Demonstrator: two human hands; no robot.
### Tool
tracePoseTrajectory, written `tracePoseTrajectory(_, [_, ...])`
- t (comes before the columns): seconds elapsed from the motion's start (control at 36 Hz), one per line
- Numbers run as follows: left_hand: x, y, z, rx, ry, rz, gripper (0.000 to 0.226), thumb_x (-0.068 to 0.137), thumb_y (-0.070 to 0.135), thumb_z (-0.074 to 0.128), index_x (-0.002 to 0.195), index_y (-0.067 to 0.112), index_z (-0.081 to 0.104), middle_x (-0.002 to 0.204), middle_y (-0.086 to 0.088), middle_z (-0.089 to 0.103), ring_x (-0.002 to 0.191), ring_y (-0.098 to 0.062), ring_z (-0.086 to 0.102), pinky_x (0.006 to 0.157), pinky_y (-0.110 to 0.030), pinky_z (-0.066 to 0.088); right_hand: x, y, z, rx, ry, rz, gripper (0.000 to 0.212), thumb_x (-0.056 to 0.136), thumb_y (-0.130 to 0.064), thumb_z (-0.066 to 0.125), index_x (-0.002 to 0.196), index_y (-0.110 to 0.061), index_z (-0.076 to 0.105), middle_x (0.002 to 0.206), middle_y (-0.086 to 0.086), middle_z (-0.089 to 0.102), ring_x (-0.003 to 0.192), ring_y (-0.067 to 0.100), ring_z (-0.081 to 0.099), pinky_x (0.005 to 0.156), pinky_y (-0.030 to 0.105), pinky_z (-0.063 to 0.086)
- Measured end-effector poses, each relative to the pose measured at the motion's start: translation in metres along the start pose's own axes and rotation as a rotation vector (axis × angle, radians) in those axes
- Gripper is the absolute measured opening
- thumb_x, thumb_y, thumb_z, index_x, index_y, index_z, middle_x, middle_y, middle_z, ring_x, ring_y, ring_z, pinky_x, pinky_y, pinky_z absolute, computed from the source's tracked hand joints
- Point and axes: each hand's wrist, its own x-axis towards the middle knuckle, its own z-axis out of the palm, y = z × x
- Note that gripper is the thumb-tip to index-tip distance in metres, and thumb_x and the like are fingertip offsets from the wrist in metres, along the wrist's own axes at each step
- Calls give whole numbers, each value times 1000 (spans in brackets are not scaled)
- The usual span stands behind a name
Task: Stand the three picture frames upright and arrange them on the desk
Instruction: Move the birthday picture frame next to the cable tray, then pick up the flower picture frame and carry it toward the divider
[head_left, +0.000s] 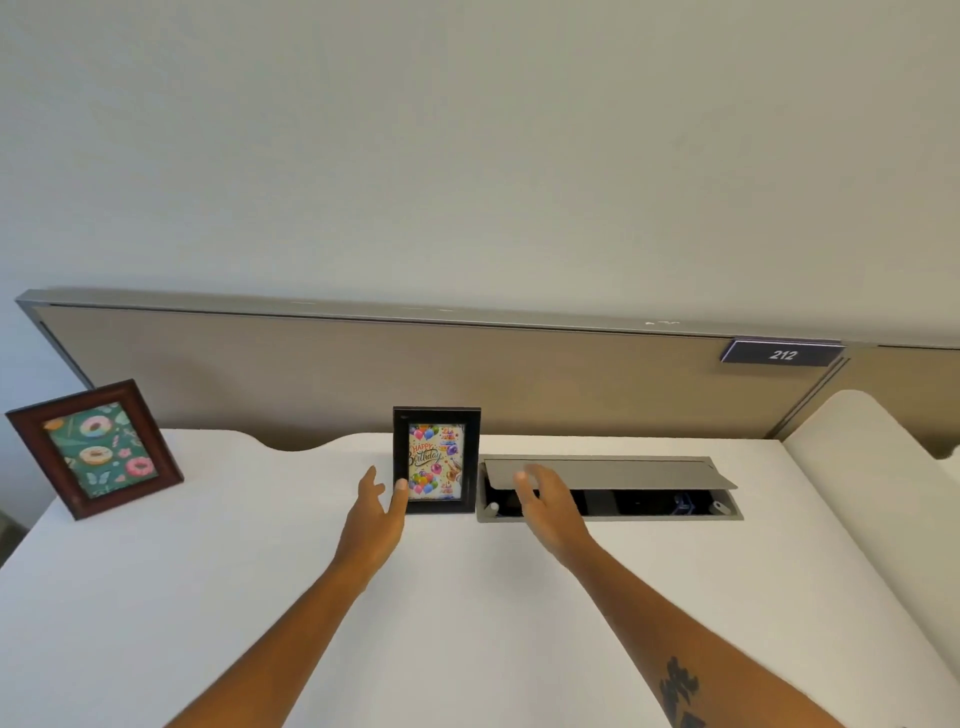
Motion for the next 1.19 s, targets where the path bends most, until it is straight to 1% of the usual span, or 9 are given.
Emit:
tracePoseTrajectory(0.08, [-26, -13, 6, 92, -6, 43, 73, 103, 51, 47, 164, 22, 19, 168, -10, 33, 150, -36, 38, 116, -53, 40, -31, 24, -13, -218, 30, -65, 56, 113, -44, 45, 159, -13, 44, 167, 5, 44, 157, 21, 33, 124, 41, 35])
tracePoseTrajectory(0.17, [-53, -26, 12, 165, -30, 116, 75, 102, 52, 49, 164, 24, 19, 171, -7, 26, 154, -32, 31, 120, -52, 36, -62, 45, -27, -370, 69, -108, 60, 113, -42, 45, 164, -12, 39, 174, 4, 33, 164, 20, 21, 131, 39, 24])
tracePoseTrajectory(0.33, [-106, -38, 28, 309, -165, 248, 76, 100, 58, 45, 164, 28, 17, 172, -1, 21, 156, -28, 28, 125, -51, 28, -123, 74, -54, -547, 127, -152, 59, 112, -44, 44, 162, -11, 42, 173, 9, 33, 164, 25, 22, 133, 45, 18])
tracePoseTrajectory(0.44, [-138, -35, 41, 318, -226, 314, 75, 101, 58, 45, 164, 29, 17, 172, 0, 21, 157, -25, 27, 126, -50, 27, -163, 89, -74, -628, 144, -141, 61, 113, -45, 40, 164, -12, 38, 175, 9, 30, 165, 26, 18, 134, 46, 14])
tracePoseTrajectory(0.56, [-168, -30, 56, 315, -280, 361, 77, 99, 62, 41, 164, 29, 17, 172, 1, 21, 157, -24, 25, 126, -49, 25, -200, 98, -93, -641, 181, -104, 60, 114, -45, 39, 164, -12, 38, 176, 9, 28, 166, 27, 16, 133, 46, 14])
tracePoseTrajectory(0.69, [-204, -26, 74, 325, -354, 418, 73, 102, 58, 41, 164, 27, 17, 173, 1, 20, 158, -23, 22, 128, -50, 21, -244, 109, -114, -655, 226, -54, 61, 114, -45, 36, 165, -12, 34, 178, 9, 23, 167, 26, 11, 135, 49, 9])
tracePoseTrajectory(0.81, [-228, -24, 84, 356, -392, 481, 74, 104, 56, 39, 165, 25, 14, 174, 1, 13, 160, -21, 12, 130, -47, 13, -271, 114, -131, -673, 263, -21, 61, 114, -45, 36, 166, -12, 33, 179, 9, 21, 167, 27, 10, 135, 51, 8])
tracePoseTrajectory(1.0, [-257, -19, 94, 362, -453, 583, 74, 105, 56, 37, 166, 23, 9, 175, 1, 3, 161, -18, 0, 130, -46, 5, -310, 116, -158, -665, 353, 44, 60, 114, -43, 38, 164, -10, 36, 178, 10, 23, 167, 28, 11, 135, 53, 7])
tracePoseTrajectory(1.19, [-282, -4, 111, 393, -520, 662, 75, 105, 57, 35, 166, 23, 8, 175, 2, 2, 161, -17, -1, 130, -44, 2, -338, 123, -187, -652, 472, 104, 59, 113, -42, 43, 162, -9, 41, 176, 11, 29, 165, 28, 17, 133, 52, 13])
